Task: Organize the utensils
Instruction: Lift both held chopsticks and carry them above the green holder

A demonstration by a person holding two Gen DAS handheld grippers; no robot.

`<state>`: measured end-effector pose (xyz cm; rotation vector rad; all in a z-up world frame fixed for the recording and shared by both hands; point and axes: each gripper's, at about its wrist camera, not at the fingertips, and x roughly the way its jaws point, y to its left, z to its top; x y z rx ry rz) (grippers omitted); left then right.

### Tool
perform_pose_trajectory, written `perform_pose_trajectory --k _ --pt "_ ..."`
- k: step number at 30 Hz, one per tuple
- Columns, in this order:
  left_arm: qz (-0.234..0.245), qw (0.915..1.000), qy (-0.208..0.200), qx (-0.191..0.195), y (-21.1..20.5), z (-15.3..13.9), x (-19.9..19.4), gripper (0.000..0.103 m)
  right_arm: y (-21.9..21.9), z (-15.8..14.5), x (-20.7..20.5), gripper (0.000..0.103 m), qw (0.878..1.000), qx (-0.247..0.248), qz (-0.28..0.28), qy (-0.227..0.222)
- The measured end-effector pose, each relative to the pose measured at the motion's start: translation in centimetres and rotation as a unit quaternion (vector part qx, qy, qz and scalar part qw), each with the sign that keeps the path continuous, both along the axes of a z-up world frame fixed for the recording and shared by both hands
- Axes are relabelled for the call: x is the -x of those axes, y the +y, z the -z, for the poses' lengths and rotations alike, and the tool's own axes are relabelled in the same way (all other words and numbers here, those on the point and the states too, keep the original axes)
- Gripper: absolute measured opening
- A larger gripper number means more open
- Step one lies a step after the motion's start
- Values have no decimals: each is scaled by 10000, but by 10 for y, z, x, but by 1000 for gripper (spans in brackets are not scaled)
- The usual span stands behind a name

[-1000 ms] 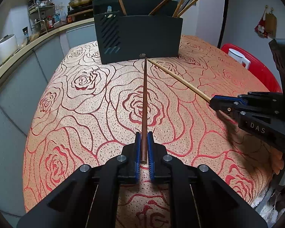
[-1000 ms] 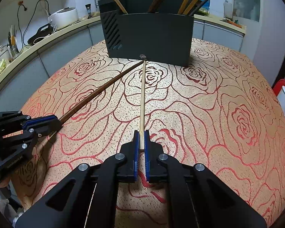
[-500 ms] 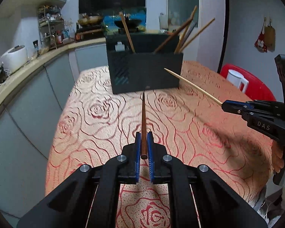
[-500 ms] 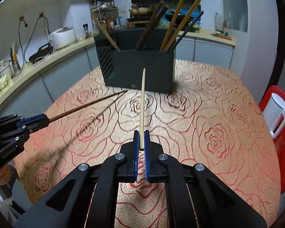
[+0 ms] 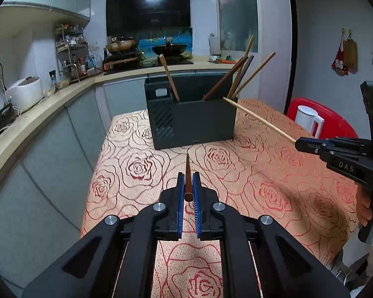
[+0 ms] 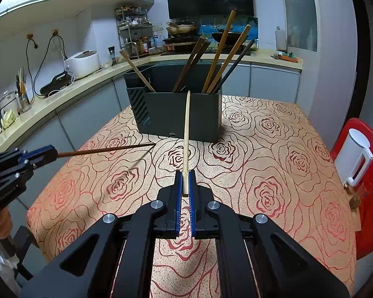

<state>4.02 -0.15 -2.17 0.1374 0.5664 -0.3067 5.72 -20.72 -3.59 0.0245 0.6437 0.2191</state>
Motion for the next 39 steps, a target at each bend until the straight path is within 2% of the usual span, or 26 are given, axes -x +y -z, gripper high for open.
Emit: perform_pose_trajectory --k 9,14,17,21,27,34,36,38,39 --pt "21 9999 -131 26 -2 -16 -3 7 -11 24 -9 6 9973 -271 -148 665" --pt "8 9999 -151 54 -1 -19 -4 6 -19 32 -5 6 9965 -337 -103 757" --pt "12 9998 -165 75 -2 -20 -3 6 -23 42 -1 6 9970 -209 -82 747" --pt "38 9998 -177 42 -4 -19 -3 7 -23 69 6 6 9959 55 -78 902" --pt "65 9998 -180 59 -6 -20 -3 6 -16 91 19 6 9960 529 -58 722" --pt "53 9998 -146 110 -3 -19 -2 7 -18 94 27 8 9975 420 20 573" --pt "50 9998 -141 123 -2 -18 -2 7 -19 94 29 10 9979 354 10 542" --pt "46 9998 -135 143 -1 -18 -3 7 -19 94 29 19 9983 241 -61 527" --pt "45 9998 -135 149 -1 -18 -3 7 -19 94 29 27 9984 207 -80 520"
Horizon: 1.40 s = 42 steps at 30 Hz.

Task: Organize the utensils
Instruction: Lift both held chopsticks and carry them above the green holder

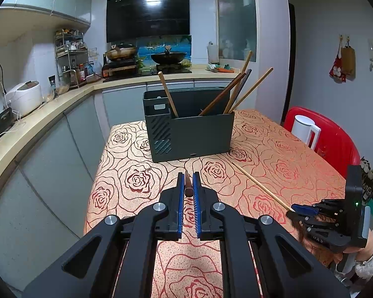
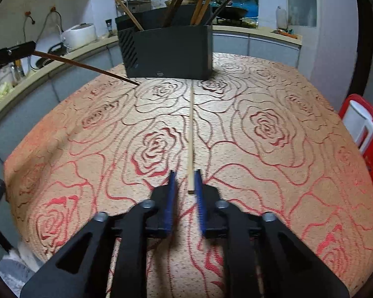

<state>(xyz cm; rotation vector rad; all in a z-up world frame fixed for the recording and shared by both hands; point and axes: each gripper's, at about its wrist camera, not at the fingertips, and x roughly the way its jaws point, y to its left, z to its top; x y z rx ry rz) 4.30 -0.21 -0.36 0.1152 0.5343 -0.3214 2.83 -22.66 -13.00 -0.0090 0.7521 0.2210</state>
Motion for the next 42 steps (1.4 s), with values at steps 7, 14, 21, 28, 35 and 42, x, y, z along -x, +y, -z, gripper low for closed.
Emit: perform_pose_trajectory --k 7,14,21,28,35,42 --pt "0 10000 6 2 0 0 0 7 7 2 2 30 9997 211 10 -158" --pt "-47 10000 35 57 3 4 -1 7 2 1 2 15 9994 214 190 -182" --pt "-91 9999 13 76 6 2 -1 6 6 -1 3 6 9994 296 72 -132" --pt "-108 9999 -115 49 10 -8 2 7 -5 -34 11 6 9989 75 166 -437" --pt "-61 9996 -286 23 7 -21 -1 7 -21 -90 8 6 9945 -273 189 -993" --pt "6 9990 -394 192 10 -38 -14 6 -26 -135 -19 6 9900 -658 43 -1249"
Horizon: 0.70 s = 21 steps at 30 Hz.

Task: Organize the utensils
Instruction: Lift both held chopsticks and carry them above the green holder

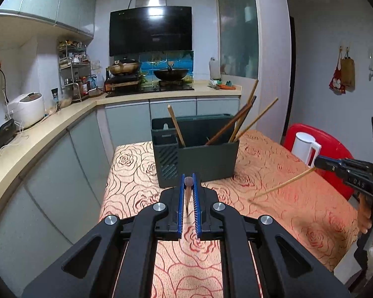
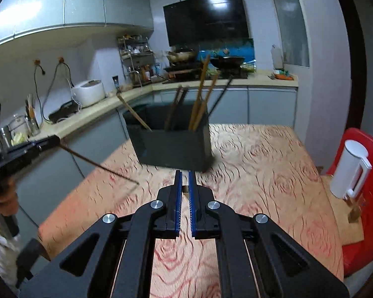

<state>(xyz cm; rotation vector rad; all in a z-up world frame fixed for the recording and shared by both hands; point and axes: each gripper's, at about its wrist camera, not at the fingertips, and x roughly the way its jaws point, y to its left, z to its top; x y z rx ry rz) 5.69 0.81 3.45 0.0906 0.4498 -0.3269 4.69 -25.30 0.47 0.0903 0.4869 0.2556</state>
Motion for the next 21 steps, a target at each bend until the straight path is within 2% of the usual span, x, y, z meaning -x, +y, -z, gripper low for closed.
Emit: perform_pose_trajectory --k 11,21 --pt "127 9997 92 169 3 -16 -28 6 1 -34 -49 6 9994 -175 -102 269" --pt "167 9995 81 251 9 -32 -36 6 9 -72 -58 6 9996 -86 -235 114"
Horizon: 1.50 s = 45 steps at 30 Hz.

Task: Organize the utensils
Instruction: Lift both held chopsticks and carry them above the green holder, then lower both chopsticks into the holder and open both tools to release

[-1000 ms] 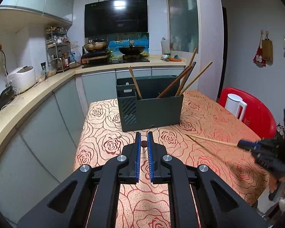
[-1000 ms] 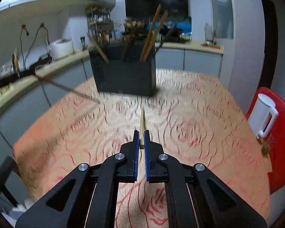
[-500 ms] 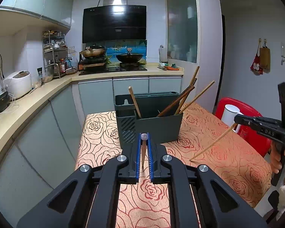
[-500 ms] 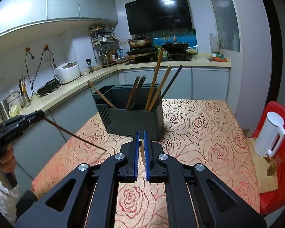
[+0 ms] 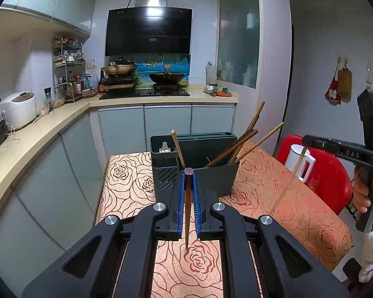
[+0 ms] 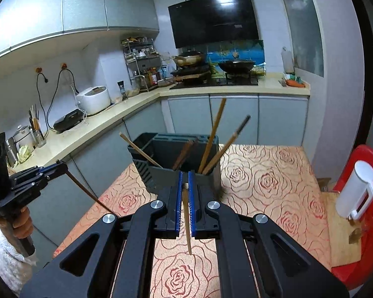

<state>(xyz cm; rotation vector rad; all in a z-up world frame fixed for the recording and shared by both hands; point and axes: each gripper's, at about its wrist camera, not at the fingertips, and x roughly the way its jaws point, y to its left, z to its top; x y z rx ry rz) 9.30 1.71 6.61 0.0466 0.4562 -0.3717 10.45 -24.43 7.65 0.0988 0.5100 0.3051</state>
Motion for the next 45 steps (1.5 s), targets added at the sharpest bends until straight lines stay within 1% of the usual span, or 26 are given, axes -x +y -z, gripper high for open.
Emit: perform_pose_trajectory --k 7,12,18,20,27,29,32,37,41,45 --pt "-9 10000 37 -24 1 -14 -8 6 7 -31 -5 6 9998 -34 -160 -152" --pt "5 9999 -126 -32 1 -44 -15 6 14 -64 -10 6 9989 -15 -222 -401" --pt "94 9993 -365 -7 -9 -84 -23 6 12 -103 -30 6 9978 -233 -192 -592" --pt "138 9989 -453 9 -16 -98 -26 6 13 -112 -37 6 9974 -243 -158 -664" --pt "168 9975 -679 102 -41 -136 -46 6 14 -125 -65 6 9965 -213 8 -806" --pt "131 9969 -762 112 -49 -144 -55 6 11 -127 -75 6 9960 -246 64 -852" --pt "62 9968 -777 171 -58 -151 -73 6 8 -127 -88 6 9955 -298 140 -890" --pt "-28 9974 -707 117 -75 -145 -103 6 5 -119 -115 6 9960 -313 246 -803" --pt "-77 9984 -554 -8 -87 -123 -126 6 7 -103 -134 6 9976 -233 283 -585" --pt "-130 9990 -388 -176 -92 -99 -145 7 12 -79 -146 6 9991 -63 283 -303"
